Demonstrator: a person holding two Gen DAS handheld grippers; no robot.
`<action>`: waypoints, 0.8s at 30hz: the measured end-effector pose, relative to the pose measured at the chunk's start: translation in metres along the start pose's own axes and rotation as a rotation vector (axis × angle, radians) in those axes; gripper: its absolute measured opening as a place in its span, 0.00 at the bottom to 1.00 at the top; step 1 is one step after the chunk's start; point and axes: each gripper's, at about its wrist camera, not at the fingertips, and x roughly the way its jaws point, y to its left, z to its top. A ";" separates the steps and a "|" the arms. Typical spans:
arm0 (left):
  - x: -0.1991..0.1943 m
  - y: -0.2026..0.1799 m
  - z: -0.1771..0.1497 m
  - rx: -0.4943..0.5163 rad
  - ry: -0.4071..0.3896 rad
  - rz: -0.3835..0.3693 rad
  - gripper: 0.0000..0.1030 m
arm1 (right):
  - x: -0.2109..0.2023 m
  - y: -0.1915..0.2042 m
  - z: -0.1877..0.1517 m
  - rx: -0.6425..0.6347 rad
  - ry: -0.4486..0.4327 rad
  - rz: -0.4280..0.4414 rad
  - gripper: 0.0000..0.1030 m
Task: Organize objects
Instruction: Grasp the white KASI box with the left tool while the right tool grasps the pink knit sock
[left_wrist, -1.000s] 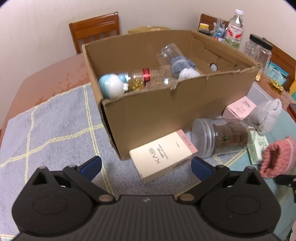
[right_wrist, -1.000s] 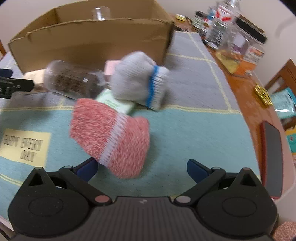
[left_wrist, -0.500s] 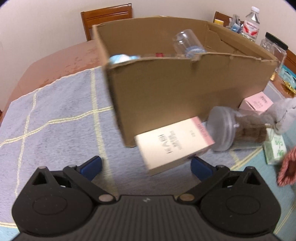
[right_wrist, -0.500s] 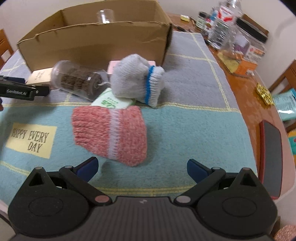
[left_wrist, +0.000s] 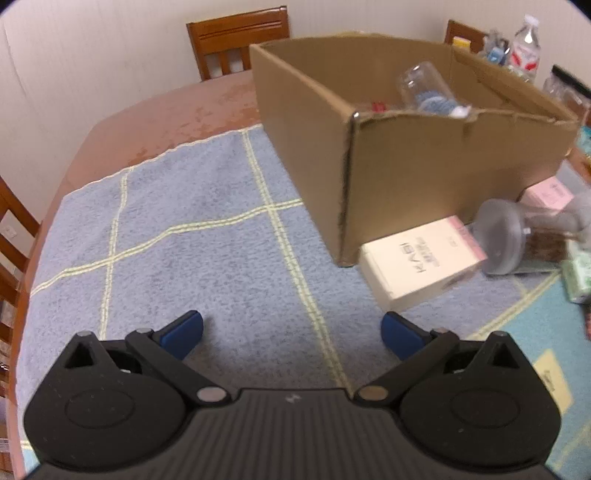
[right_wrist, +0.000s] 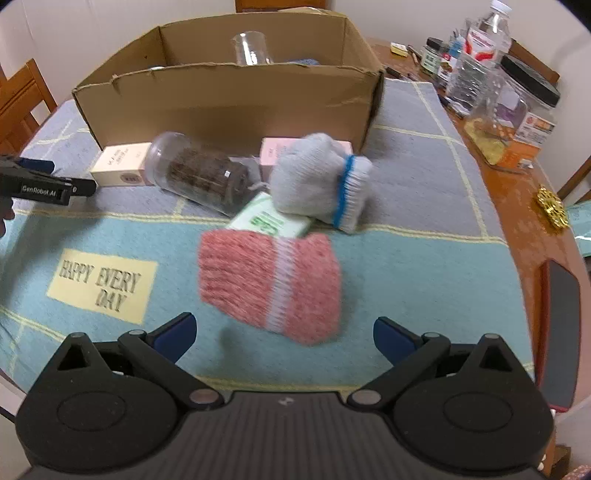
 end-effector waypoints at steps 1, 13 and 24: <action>-0.004 -0.002 -0.001 -0.005 -0.005 -0.022 0.99 | 0.003 0.003 0.002 0.004 -0.006 -0.006 1.00; 0.004 -0.062 0.009 -0.036 -0.073 -0.108 0.99 | 0.024 0.013 0.010 0.038 0.001 -0.015 1.00; 0.019 -0.061 0.009 -0.094 -0.059 -0.051 0.99 | 0.030 0.008 0.009 0.055 0.020 -0.008 1.00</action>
